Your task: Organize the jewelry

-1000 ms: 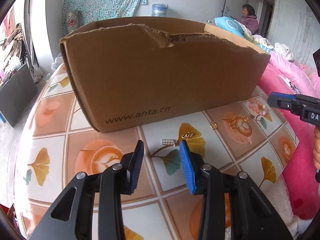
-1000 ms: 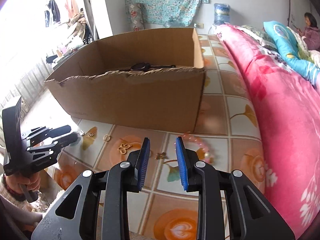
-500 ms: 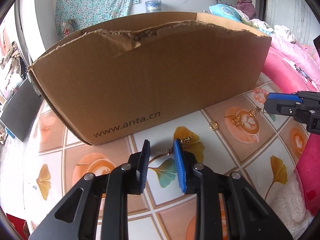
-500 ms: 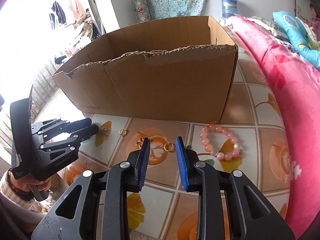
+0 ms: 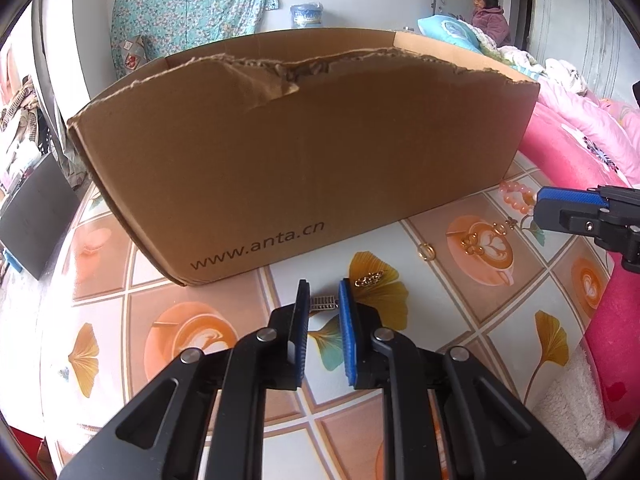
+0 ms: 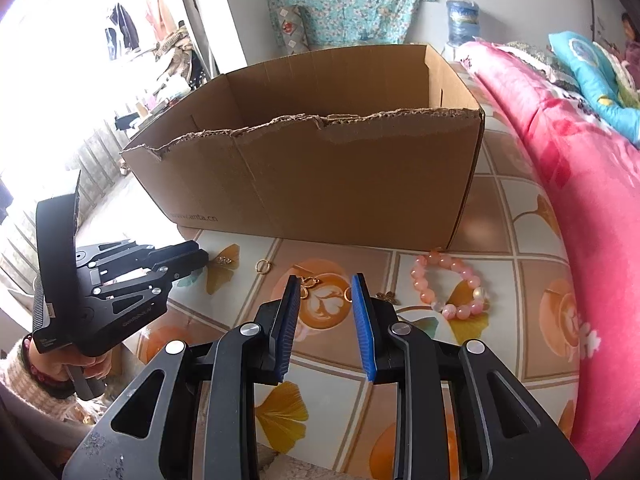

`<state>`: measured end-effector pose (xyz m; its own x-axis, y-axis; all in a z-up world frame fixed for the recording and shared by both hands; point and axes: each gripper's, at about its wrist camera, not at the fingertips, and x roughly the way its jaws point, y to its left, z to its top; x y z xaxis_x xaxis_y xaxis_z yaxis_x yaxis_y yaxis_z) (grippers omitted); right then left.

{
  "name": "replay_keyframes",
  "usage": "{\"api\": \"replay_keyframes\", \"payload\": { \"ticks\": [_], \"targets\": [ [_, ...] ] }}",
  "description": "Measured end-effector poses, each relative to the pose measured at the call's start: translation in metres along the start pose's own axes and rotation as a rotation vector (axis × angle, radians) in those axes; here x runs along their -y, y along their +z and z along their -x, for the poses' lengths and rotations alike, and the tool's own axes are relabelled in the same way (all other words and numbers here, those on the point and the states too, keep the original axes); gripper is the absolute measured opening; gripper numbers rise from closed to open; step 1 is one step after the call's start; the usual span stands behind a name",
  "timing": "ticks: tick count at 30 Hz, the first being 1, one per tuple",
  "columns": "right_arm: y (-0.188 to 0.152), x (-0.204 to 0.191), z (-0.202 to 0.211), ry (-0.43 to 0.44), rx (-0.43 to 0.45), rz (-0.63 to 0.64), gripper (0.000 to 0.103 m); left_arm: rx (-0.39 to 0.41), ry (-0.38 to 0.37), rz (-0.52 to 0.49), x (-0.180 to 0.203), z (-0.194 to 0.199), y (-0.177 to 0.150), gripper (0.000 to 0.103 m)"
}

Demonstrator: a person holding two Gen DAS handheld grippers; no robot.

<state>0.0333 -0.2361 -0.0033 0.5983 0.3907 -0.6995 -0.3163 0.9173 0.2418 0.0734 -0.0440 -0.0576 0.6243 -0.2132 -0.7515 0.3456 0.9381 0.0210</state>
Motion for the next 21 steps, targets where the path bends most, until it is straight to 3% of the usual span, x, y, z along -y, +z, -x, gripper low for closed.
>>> {"api": "replay_keyframes", "payload": {
  "ticks": [1,2,3,13,21],
  "targets": [
    [0.001,-0.003,-0.001,0.006,0.000,0.007,0.026,0.003,-0.004,0.005,-0.001,0.001,-0.001,0.012],
    [0.002,-0.005,-0.002,0.016,-0.001,0.014,0.026,0.009,-0.009,0.009,-0.003,0.003,-0.001,0.001],
    [0.003,-0.008,-0.004,0.025,-0.003,0.021,0.026,0.007,-0.017,0.015,-0.005,0.004,-0.003,0.000],
    [0.009,-0.043,-0.037,0.108,-0.053,0.104,0.026,0.002,-0.062,0.053,-0.020,0.012,-0.013,0.000],
    [0.016,-0.056,-0.057,0.150,-0.076,0.135,0.026,0.053,-0.028,0.080,-0.032,0.016,-0.008,0.000]
  ]
}}
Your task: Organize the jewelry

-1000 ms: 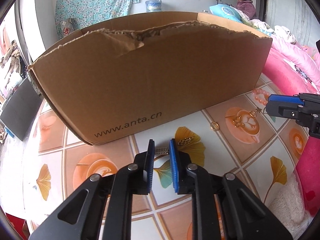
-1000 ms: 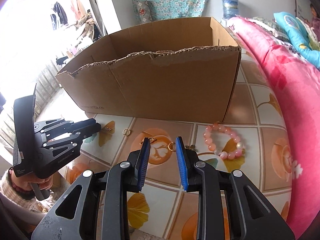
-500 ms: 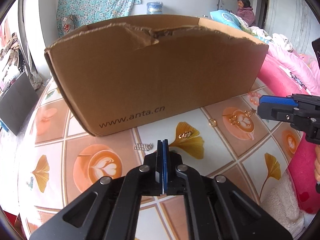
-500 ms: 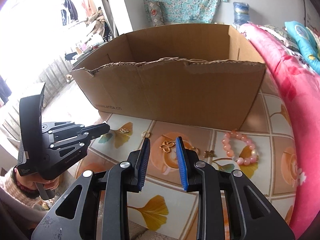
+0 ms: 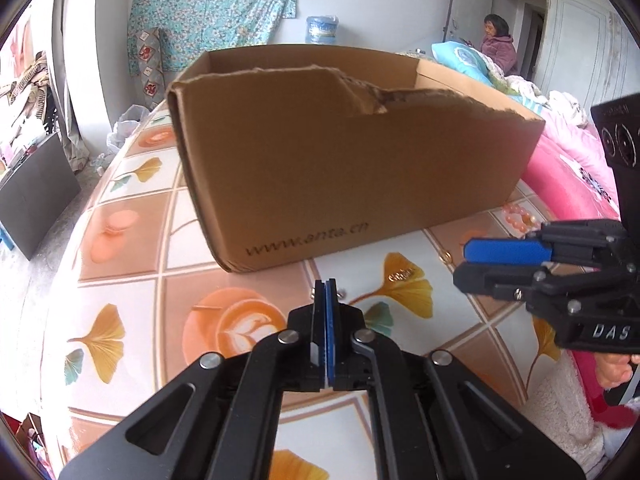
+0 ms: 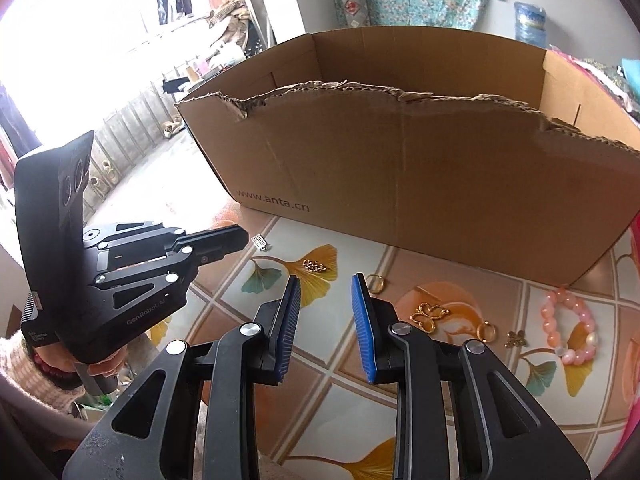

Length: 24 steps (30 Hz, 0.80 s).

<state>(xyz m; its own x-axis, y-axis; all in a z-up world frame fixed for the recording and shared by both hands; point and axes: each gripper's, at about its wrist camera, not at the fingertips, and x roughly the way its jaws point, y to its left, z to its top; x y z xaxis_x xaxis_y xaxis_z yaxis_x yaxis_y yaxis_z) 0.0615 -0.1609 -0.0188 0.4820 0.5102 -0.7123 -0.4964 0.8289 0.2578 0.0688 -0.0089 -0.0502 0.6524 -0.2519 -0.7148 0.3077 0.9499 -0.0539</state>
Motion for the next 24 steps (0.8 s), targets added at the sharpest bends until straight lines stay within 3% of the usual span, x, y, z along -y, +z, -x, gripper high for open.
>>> {"api": "replay_keyframes", "payload": {
  "ticks": [8,12,16,18,24],
  "targets": [
    [0.013,-0.009,-0.027,-0.029,-0.013,0.088,0.026,-0.008,0.013,0.010,-0.007,-0.003,0.000,0.000],
    [0.015,-0.017,-0.038,-0.065,-0.030,0.146,0.016,-0.010,0.017,0.011,-0.006,-0.004,-0.001,0.000],
    [0.017,-0.024,-0.041,-0.092,-0.039,0.195,0.012,-0.012,0.018,0.016,-0.009,-0.004,-0.001,0.000],
    [0.019,-0.025,-0.043,-0.097,-0.050,0.202,0.003,-0.013,0.020,0.019,-0.009,-0.005,-0.001,0.000],
    [0.019,-0.015,-0.036,-0.057,-0.054,0.133,0.000,-0.005,0.019,0.019,-0.007,-0.002,0.000,0.000]
  ]
}}
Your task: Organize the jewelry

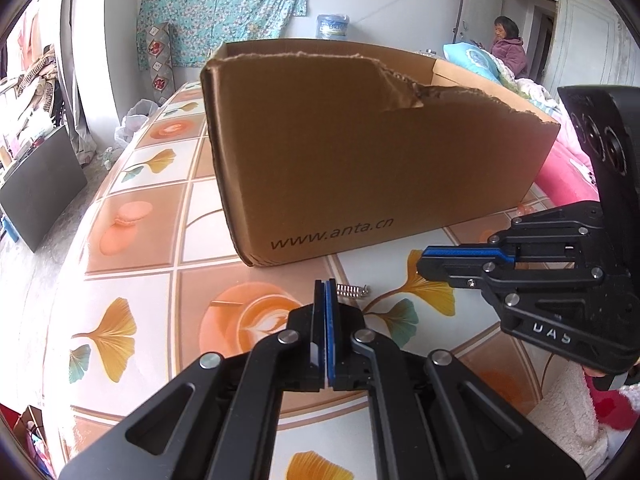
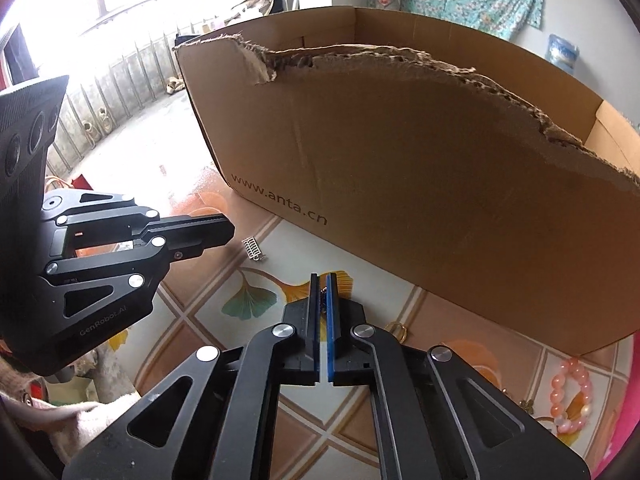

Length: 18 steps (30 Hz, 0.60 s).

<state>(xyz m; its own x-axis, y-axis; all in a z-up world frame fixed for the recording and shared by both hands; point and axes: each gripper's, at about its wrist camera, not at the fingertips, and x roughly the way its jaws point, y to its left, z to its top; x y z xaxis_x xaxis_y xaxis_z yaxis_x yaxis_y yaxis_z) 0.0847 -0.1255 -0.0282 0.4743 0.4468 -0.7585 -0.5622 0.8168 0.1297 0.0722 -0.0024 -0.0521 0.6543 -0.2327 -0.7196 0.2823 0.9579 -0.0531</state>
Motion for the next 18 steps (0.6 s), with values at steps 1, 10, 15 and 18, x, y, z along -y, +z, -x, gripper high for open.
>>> {"api": "replay_keyframes", "payload": {
  "ticks": [1,10,15,18],
  "targets": [
    [-0.001,0.004,0.003,0.008,0.006,-0.019,0.000,0.003,0.000,-0.001,0.001,0.001,0.000,0.000],
    [-0.020,0.034,0.042,0.069,0.065,-0.157,0.000,0.028,0.016,-0.039,0.006,0.001,0.006,0.000],
    [-0.029,0.036,0.052,0.087,0.076,-0.187,0.000,0.037,0.001,-0.124,0.018,-0.008,0.011,0.000],
    [-0.029,0.034,0.048,0.093,0.079,-0.199,0.000,-0.019,-0.011,-0.145,0.018,-0.022,0.012,0.000]
  ]
}}
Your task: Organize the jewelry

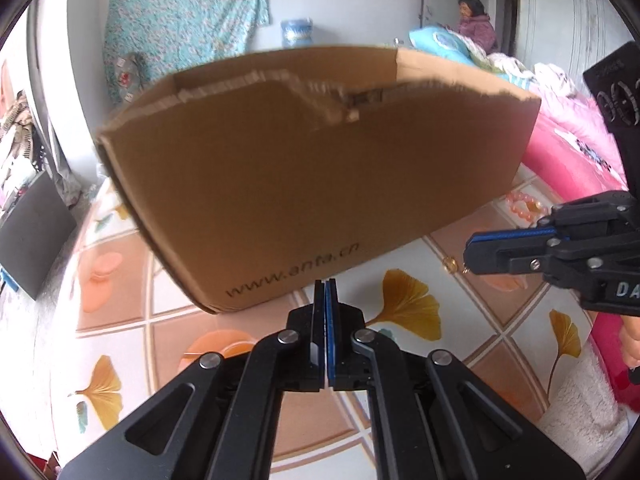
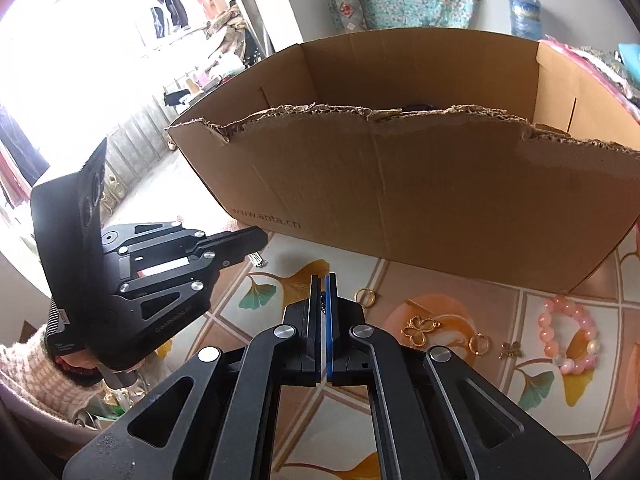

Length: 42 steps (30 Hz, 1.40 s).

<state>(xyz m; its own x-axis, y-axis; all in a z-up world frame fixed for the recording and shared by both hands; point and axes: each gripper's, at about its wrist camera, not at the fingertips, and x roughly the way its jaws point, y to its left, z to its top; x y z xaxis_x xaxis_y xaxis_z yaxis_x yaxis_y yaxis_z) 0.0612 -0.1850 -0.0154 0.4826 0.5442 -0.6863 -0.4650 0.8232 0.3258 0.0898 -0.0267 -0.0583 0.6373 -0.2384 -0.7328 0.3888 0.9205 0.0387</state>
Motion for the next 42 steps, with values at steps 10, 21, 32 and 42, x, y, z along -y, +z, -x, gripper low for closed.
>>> {"api": "replay_keyframes", "payload": {
  "ticks": [10,21,32,42],
  "targets": [
    [0.004,0.022,0.004,0.032,0.012,-0.029,0.000,-0.109,-0.096,0.136,-0.018,0.012,-0.004,0.002],
    [0.001,0.027,0.006,0.044,0.027,-0.045,0.000,-0.100,-0.118,0.098,-0.005,0.039,-0.013,0.040],
    [0.002,0.028,0.009,0.042,0.024,-0.056,0.000,-0.122,0.019,0.014,0.004,0.030,-0.018,0.040],
    [0.002,0.027,0.004,0.051,0.023,-0.061,0.000,-0.133,-0.002,-0.050,0.018,0.027,-0.014,0.006]
  ]
}}
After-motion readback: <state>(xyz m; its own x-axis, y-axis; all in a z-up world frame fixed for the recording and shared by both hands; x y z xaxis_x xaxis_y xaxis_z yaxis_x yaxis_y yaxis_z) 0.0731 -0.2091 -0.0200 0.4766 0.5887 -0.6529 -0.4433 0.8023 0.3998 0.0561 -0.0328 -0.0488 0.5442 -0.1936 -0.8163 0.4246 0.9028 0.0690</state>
